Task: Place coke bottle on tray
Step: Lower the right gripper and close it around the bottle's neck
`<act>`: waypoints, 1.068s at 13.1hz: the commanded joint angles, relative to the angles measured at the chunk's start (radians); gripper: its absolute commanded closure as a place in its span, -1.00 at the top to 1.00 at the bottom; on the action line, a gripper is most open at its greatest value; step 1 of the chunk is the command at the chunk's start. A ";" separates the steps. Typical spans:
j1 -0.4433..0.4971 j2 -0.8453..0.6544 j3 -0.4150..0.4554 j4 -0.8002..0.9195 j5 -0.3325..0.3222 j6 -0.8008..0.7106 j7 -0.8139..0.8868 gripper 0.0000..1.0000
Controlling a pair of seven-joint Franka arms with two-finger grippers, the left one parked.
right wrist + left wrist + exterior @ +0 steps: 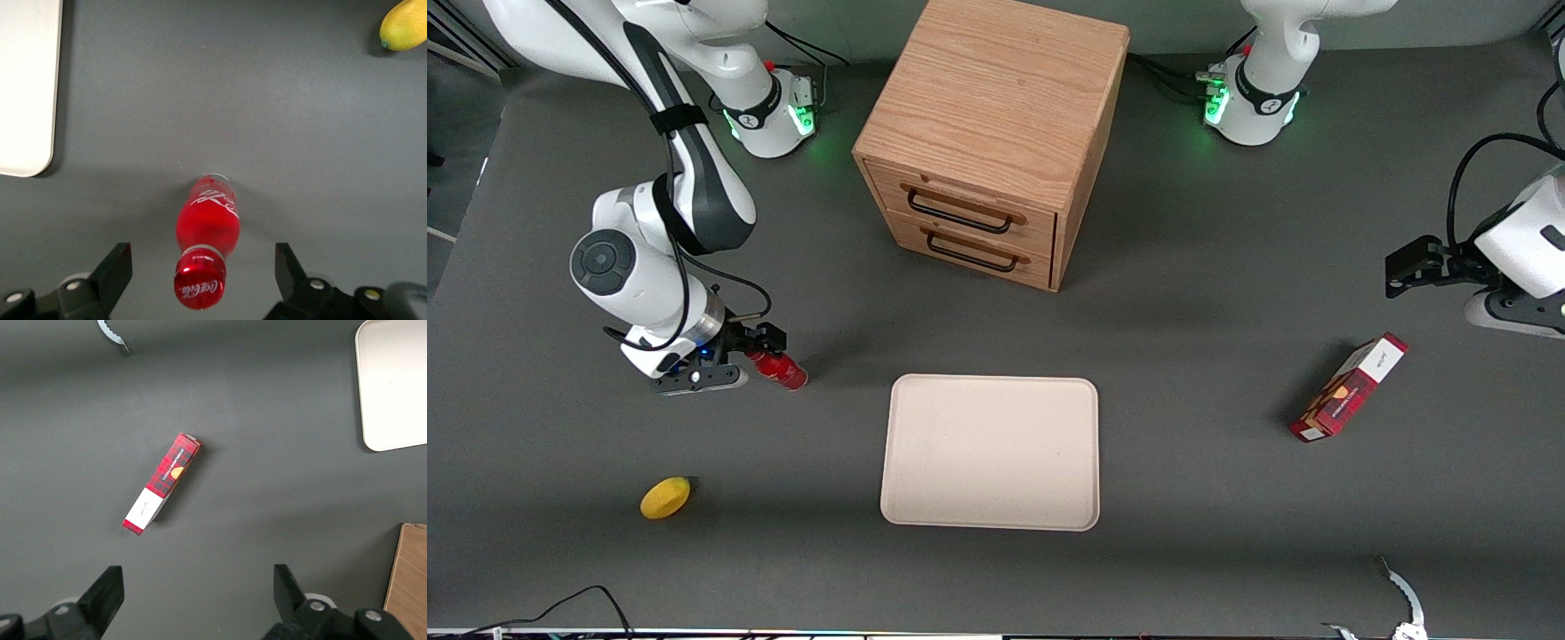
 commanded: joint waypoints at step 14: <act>0.005 -0.058 0.004 0.068 -0.029 -0.116 0.010 -1.00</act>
